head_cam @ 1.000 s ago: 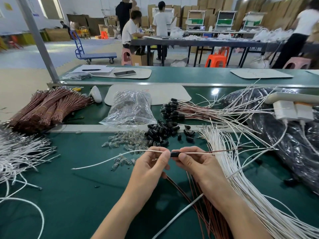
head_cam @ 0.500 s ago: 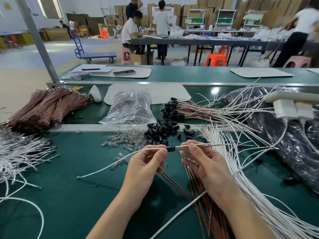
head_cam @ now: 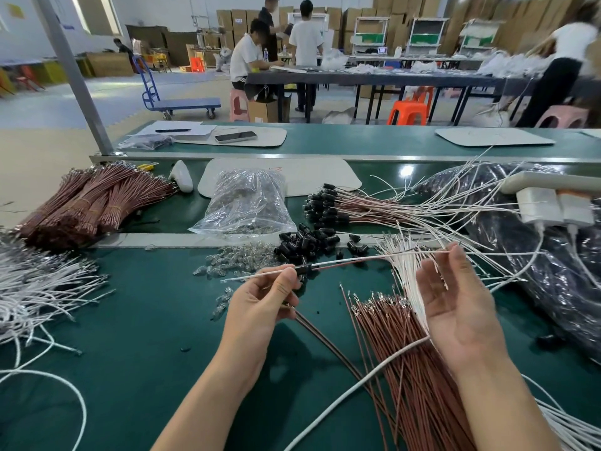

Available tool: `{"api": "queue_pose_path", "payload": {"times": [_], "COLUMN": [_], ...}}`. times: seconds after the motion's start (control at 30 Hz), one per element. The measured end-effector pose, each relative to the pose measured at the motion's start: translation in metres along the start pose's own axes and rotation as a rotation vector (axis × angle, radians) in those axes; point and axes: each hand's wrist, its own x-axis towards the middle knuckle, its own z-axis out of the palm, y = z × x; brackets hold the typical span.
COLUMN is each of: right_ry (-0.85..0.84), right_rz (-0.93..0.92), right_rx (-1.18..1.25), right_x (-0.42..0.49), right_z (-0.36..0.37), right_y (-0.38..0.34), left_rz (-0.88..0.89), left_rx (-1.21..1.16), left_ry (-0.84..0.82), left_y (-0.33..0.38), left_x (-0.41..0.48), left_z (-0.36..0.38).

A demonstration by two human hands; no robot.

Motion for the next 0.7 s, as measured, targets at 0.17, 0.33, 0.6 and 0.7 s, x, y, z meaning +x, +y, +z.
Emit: {"api": "queue_pose_path", "payload": {"times": [0.17,0.33,0.6,0.7], "right_ry": [0.081,0.134,0.180,0.025], "right_rz": [-0.032,-0.090,-0.139,-0.024], "right_rx": [0.013,0.035,0.117,-0.016], "right_x": [0.000,-0.001,0.004,0.007], "right_z": [-0.002,-0.004,-0.013,-0.014], "right_y": [-0.005,-0.007,-0.014,-0.010], "left_rz": [-0.023,-0.026,-0.039,-0.034], "left_rx": [-0.003,0.018,0.017,0.010], "left_ry": [0.010,-0.002,-0.007,0.013], "left_y": [0.000,0.001,0.001,0.000], "left_x": [0.000,-0.001,-0.002,-0.003], "left_z": [-0.001,-0.001,0.001,0.002]}}
